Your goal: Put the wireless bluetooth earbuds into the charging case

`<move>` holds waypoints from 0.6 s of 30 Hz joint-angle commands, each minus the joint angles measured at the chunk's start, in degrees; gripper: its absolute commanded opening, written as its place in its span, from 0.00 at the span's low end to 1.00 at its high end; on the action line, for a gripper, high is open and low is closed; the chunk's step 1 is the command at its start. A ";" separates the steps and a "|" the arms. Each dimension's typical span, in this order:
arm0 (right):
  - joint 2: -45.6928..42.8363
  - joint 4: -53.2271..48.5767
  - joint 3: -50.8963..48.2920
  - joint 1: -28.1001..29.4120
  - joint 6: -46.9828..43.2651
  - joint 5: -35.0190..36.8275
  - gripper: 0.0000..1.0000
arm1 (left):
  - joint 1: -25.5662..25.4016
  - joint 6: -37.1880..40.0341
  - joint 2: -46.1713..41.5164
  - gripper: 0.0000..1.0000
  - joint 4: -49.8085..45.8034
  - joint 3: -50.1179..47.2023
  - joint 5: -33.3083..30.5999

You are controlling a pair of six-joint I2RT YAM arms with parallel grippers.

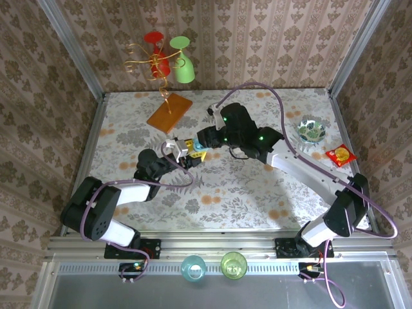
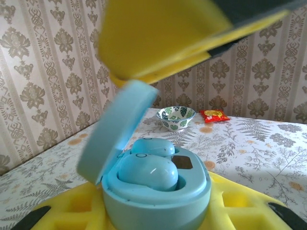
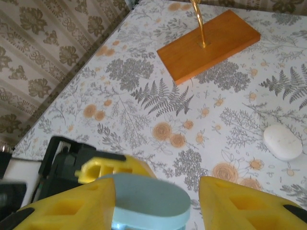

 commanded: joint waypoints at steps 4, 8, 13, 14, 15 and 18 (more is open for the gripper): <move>-6.51 4.58 -7.36 -1.87 6.87 -0.26 0.59 | 0.47 -1.79 -2.11 0.25 2.37 -0.34 -1.42; -11.61 18.82 -19.22 -8.57 24.15 -13.79 0.78 | 0.47 -2.72 -3.52 0.25 2.32 -0.32 -2.52; -10.89 39.19 -28.80 -11.49 42.64 -27.76 0.85 | 0.34 -3.79 -4.58 0.25 2.23 0.09 -2.57; -10.34 42.12 -29.93 -11.48 45.23 -29.38 0.86 | 0.30 -3.91 -4.70 0.25 2.24 0.25 -2.57; -9.71 45.55 -31.01 -11.33 47.66 -30.78 0.86 | 0.22 -3.92 -4.67 0.25 2.26 0.32 -2.57; -7.35 56.94 -33.79 -10.68 55.34 -33.24 0.84 | -0.22 -4.15 -4.91 0.25 2.28 0.54 -2.57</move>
